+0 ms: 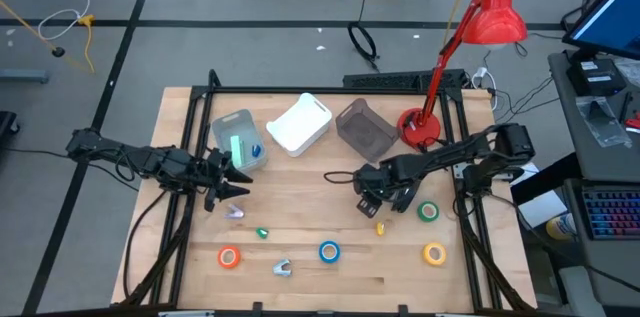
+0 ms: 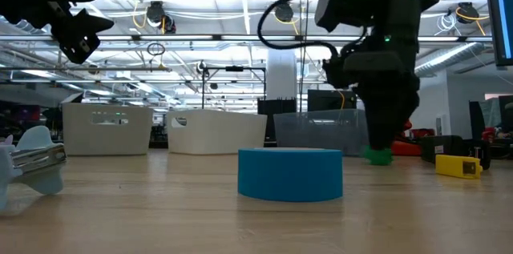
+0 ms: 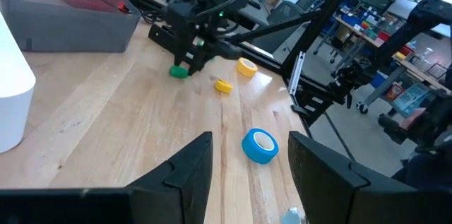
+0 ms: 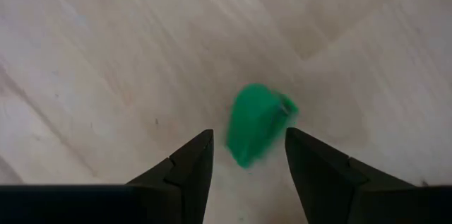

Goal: Pick and place Stapler, Stapler remover, tape
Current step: Put the top green small stapler into the gray bin

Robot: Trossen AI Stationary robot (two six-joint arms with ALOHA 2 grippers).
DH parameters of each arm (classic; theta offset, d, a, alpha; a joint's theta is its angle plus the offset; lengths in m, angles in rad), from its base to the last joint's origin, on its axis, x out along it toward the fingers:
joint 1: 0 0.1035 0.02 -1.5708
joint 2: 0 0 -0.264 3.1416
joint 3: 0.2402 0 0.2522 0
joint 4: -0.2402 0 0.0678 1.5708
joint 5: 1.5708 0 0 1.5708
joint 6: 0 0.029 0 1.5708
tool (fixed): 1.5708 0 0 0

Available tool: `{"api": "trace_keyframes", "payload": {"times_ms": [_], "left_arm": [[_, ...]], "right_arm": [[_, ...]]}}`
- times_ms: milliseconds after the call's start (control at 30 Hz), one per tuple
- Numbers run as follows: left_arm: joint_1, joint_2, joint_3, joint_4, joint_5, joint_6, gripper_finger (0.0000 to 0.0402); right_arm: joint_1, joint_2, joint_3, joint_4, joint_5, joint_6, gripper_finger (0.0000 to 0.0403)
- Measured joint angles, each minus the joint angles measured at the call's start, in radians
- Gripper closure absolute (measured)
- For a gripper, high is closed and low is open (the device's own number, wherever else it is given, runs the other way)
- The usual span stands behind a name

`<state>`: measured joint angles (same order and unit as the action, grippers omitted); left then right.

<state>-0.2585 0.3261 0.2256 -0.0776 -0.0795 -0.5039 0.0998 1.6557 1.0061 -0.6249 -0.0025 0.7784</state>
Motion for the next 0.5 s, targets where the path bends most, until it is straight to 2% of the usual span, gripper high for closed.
{"api": "trace_keyframes", "payload": {"times_ms": [500], "left_arm": [[0.0,0.0,0.0,-0.002,0.0,0.001,0.0215]], "right_arm": [[0.0,0.06,0.001,0.021,-0.001,-0.002,0.0234]]}}
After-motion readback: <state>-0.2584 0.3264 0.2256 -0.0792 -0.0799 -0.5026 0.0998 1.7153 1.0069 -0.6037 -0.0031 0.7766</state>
